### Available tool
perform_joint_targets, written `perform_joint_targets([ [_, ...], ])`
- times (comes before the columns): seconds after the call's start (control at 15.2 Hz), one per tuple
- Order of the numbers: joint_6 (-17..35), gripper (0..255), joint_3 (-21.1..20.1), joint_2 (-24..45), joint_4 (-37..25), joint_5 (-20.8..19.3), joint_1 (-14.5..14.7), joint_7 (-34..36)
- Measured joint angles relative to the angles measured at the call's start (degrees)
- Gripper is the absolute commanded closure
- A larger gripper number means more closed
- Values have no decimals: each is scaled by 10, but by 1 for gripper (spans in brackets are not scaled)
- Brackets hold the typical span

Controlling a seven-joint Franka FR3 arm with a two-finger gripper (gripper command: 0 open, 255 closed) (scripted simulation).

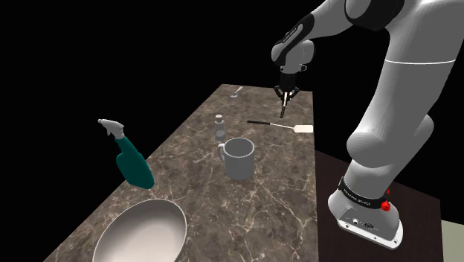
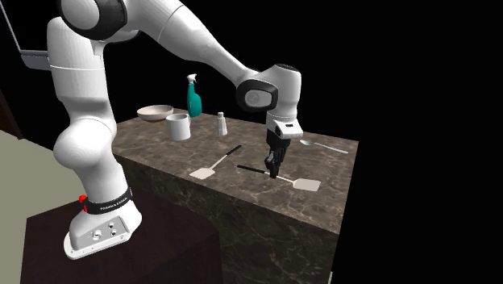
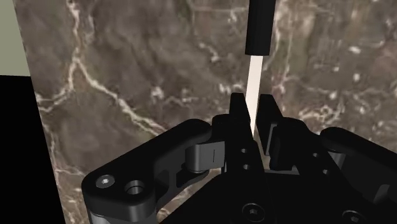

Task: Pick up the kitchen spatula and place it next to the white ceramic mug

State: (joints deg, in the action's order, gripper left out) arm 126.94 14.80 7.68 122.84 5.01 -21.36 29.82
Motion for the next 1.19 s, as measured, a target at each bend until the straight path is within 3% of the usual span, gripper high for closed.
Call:
perform_joint_targets([
  [1.19, -121, 255, 1, -61, -63, -23, 3, 20],
])
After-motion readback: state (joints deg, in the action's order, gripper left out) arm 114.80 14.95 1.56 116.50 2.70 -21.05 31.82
